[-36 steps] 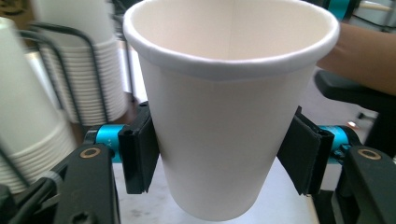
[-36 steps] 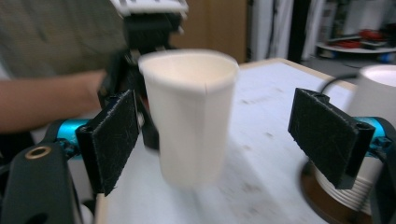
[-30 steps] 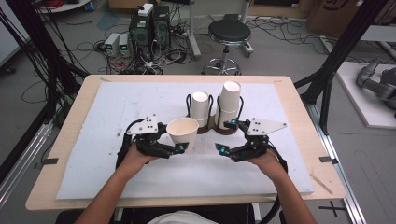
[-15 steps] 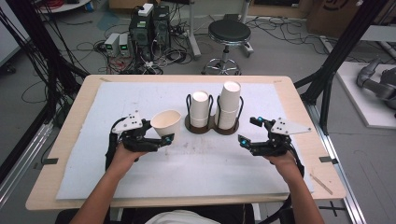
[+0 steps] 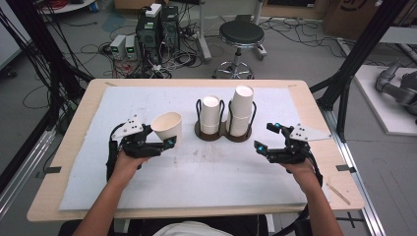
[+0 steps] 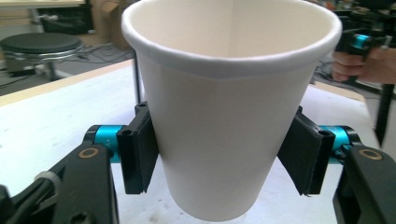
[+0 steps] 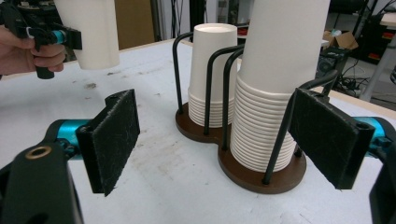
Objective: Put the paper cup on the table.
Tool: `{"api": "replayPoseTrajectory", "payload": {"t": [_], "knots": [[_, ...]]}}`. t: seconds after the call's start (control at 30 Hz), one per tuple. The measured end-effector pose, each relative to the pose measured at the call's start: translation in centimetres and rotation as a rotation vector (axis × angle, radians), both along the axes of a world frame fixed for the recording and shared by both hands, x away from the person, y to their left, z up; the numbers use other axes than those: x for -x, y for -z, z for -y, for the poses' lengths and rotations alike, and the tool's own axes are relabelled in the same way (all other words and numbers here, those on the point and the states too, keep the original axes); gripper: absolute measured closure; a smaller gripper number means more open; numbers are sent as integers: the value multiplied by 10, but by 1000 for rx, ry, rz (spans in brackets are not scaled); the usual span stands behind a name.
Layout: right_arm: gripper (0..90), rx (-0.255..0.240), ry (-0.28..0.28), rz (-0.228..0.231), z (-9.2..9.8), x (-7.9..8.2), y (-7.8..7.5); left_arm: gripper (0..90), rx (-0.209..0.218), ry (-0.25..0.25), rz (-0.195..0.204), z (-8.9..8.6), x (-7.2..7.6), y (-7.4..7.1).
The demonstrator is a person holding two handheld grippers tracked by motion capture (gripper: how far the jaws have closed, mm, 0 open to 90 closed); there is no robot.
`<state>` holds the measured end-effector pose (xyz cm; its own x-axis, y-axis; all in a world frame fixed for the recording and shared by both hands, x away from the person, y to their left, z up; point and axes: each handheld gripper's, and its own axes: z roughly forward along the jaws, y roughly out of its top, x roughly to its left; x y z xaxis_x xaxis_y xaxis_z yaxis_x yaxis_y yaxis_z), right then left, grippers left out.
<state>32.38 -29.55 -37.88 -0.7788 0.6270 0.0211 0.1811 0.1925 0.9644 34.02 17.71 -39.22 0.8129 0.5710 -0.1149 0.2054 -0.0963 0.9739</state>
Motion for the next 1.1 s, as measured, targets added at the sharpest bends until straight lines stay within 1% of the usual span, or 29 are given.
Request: {"api": "replayPoseTrajectory", "payload": {"t": [0.1,0.17,0.27,0.33,0.37,0.4,0.43,0.5,0.57,0.63,0.7,0.77,0.83,0.87,0.93,0.97,1.03,1.1], "knots": [[169,3,1,-4,2,-1,2,353,-5,-41,9,-5,-2,-1],[169,10,0,-6,3,-2,3,354,-20,-70,13,-8,-3,-3],[169,10,6,-8,7,-3,4,354,-21,-118,25,-14,-5,-5],[169,6,11,-10,9,-4,5,354,0,-152,24,-19,-8,-5],[169,4,13,-12,9,-4,5,354,13,-170,21,-20,-10,-4],[169,-1,11,-12,10,-4,5,354,16,-180,19,-21,-12,-3],[169,-5,12,-15,10,-4,5,354,12,-199,15,-23,-16,-1],[169,-9,14,-16,11,-5,4,354,-10,-226,2,-23,-23,4],[170,-15,18,-14,12,-6,4,354,-21,-247,-11,-25,-31,8],[170,-15,20,-19,12,-7,5,353,-18,-273,-22,-26,-38,13],[169,-14,17,-30,11,-8,5,353,-9,-288,-39,-28,-43,17],[170,-11,17,-27,11,-8,5,353,-16,-299,-50,-29,-47,22],[170,-13,16,-34,11,-7,5,353,-29,-307,-59,-29,-50,25],[169,-12,17,-28,12,-7,5,352,-30,-309,-61,-29,-52,27],[169,-11,19,-34,13,-6,6,353,-31,-316,-67,-30,-54,30],[170,-9,19,-29,14,-6,6,353,-39,-315,-69,-31,-56,32],[170,-9,21,-36,14,-5,6,355,-64,-320,-80,-31,-59,36],[170,-7,22,-32,15,-5,6,356,-73,-325,-95,-31,-62,40]]}}
